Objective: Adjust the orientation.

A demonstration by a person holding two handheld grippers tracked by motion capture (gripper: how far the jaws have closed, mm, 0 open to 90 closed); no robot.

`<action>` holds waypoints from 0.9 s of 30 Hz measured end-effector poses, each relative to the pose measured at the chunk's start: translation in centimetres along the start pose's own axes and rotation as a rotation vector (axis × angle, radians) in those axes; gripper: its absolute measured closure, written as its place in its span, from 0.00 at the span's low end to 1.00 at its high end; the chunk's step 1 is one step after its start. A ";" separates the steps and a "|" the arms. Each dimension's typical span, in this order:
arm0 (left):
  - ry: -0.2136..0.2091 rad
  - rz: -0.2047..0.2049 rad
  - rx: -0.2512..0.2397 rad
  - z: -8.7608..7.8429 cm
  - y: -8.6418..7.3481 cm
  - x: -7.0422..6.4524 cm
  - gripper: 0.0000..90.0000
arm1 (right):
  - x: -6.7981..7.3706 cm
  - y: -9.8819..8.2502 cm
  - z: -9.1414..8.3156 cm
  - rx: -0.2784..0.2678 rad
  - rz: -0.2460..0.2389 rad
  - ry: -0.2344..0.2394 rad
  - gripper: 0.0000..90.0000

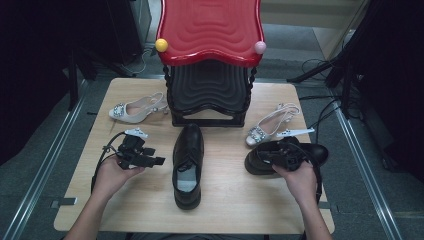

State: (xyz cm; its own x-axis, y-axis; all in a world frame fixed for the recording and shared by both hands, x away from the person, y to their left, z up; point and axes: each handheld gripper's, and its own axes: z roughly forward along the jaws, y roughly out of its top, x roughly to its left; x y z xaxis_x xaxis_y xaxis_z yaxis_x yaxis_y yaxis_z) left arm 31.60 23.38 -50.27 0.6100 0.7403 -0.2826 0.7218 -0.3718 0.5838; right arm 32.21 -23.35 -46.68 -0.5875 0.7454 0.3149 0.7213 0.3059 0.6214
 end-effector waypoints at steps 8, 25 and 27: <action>-0.003 -0.003 -0.004 0.2 0.2 0.1 0.40 | 1.7 -0.1 0.7 0.020 -0.024 0.040 1.00; -0.003 -0.009 -0.005 0.2 0.2 0.2 0.40 | 5.4 -0.2 2.7 0.070 -0.091 0.162 1.00; -0.003 -0.010 -0.008 0.2 0.1 0.2 0.40 | 5.8 -0.2 2.9 0.078 -0.100 0.167 1.00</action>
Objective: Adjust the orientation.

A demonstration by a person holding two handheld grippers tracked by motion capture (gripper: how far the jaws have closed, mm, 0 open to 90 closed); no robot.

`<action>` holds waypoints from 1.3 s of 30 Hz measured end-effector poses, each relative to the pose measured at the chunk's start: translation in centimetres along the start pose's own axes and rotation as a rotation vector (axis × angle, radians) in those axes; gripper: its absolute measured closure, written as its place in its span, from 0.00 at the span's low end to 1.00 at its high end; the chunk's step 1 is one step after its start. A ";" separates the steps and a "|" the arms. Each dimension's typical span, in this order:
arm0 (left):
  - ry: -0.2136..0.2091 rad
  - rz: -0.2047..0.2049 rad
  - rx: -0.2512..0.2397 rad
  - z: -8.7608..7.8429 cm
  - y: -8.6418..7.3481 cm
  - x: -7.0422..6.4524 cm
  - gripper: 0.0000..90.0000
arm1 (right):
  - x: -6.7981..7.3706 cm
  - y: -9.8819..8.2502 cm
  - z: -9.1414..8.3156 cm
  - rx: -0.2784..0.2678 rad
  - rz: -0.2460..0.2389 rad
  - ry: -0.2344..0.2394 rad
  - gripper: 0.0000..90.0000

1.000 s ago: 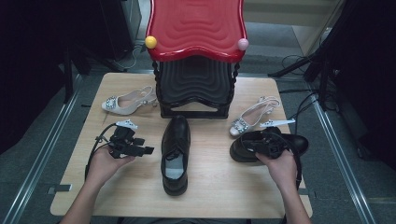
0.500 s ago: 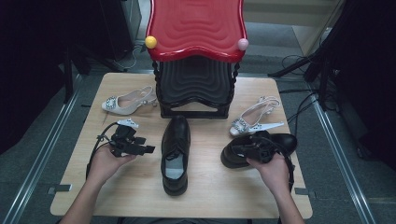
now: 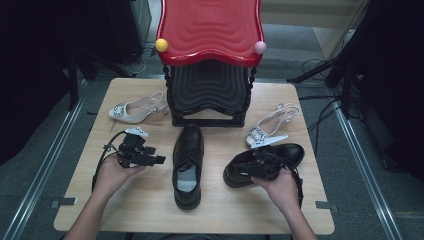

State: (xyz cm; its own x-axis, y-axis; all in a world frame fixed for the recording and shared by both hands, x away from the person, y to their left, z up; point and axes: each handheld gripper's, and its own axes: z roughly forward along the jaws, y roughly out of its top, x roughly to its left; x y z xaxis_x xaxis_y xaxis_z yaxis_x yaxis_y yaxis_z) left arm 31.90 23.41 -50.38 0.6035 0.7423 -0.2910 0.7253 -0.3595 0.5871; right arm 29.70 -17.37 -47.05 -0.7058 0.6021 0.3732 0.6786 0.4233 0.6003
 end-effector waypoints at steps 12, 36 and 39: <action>-0.001 -0.003 0.001 0.1 0.0 0.0 0.40 | 2.3 0.1 1.6 0.031 -0.043 0.077 1.00; -0.002 0.029 -0.026 0.6 1.4 0.1 0.41 | 6.4 -1.0 2.8 -0.004 -0.132 0.126 1.00; -0.007 0.019 -0.019 0.8 1.7 0.2 0.42 | 6.2 -1.2 1.3 -0.075 -0.133 0.088 1.00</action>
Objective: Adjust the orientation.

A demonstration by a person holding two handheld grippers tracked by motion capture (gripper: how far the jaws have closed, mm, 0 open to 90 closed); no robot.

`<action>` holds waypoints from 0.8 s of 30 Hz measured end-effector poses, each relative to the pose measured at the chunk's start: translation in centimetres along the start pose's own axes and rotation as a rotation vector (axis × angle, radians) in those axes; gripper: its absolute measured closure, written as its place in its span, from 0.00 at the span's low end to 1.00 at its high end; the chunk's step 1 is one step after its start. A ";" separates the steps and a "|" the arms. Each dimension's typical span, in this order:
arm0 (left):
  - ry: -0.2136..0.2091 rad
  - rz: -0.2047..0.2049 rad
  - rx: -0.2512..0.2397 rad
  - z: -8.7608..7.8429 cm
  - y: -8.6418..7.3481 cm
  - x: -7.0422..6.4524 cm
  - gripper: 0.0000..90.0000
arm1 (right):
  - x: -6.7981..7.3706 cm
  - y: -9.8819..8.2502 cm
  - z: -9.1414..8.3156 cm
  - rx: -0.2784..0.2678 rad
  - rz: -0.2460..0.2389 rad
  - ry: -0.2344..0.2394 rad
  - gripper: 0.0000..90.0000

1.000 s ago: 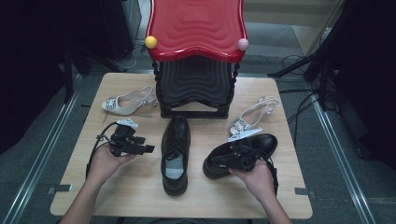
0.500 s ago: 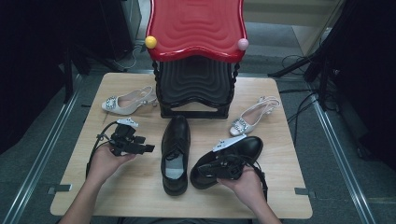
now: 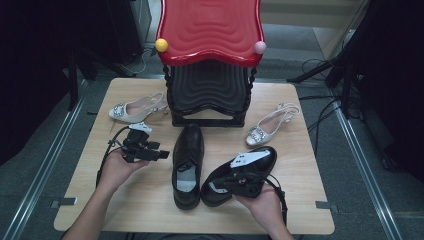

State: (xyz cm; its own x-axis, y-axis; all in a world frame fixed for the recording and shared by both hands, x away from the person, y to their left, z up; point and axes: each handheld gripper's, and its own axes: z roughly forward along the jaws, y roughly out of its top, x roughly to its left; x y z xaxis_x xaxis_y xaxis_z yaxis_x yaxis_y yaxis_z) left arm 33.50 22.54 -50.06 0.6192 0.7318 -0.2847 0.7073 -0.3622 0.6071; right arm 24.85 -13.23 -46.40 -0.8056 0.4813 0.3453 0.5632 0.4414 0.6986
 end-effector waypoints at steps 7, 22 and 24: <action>0.008 0.006 -0.009 0.1 0.5 0.3 0.42 | -2.8 -1.7 -4.6 -0.116 0.058 -0.177 1.00; 0.005 0.022 0.000 0.6 0.9 0.1 0.42 | -8.4 -5.9 -7.2 -0.083 0.228 -0.387 1.00; 0.007 0.023 0.002 0.7 1.0 0.0 0.42 | -8.8 -6.2 -7.1 -0.072 0.236 -0.393 1.00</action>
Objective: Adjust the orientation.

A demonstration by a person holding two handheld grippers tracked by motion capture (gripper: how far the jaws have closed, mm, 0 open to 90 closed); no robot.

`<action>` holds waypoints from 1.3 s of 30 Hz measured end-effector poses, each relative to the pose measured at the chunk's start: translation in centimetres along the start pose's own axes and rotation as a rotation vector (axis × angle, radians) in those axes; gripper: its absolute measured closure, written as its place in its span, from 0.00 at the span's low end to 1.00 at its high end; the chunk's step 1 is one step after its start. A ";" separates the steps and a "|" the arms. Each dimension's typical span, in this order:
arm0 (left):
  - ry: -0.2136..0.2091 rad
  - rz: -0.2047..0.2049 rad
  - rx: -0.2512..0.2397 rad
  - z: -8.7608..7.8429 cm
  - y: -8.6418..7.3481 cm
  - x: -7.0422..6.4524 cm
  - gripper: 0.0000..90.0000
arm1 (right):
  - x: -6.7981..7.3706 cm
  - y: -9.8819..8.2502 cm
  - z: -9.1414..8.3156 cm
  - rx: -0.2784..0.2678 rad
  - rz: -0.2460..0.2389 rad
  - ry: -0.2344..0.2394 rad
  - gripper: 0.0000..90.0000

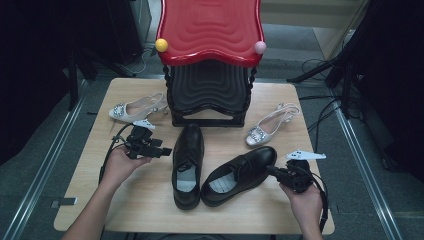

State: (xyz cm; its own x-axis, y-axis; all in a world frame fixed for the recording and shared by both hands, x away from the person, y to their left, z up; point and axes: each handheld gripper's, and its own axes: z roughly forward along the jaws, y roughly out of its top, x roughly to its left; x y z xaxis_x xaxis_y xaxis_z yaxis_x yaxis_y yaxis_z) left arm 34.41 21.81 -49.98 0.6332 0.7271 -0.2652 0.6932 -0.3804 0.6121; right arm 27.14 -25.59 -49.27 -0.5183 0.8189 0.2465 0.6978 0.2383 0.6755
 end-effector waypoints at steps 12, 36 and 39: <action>0.000 0.009 0.011 0.2 0.0 -0.2 0.42 | -1.0 0.2 1.5 0.030 0.031 -0.025 1.00; 0.009 0.016 0.009 -0.1 -0.6 -0.7 0.42 | -0.7 1.9 3.4 0.024 0.014 0.007 1.00; 0.007 0.011 0.005 -0.2 -0.7 -0.8 0.42 | -0.6 2.1 3.7 0.026 0.009 0.008 1.00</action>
State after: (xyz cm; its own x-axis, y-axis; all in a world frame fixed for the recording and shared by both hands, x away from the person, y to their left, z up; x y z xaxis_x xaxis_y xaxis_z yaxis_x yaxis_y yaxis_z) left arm 33.39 21.64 -50.07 0.6386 0.7267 -0.2531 0.6879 -0.3917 0.6110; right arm 30.78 -23.70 -50.53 -0.5160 0.8169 0.2579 0.7146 0.2445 0.6554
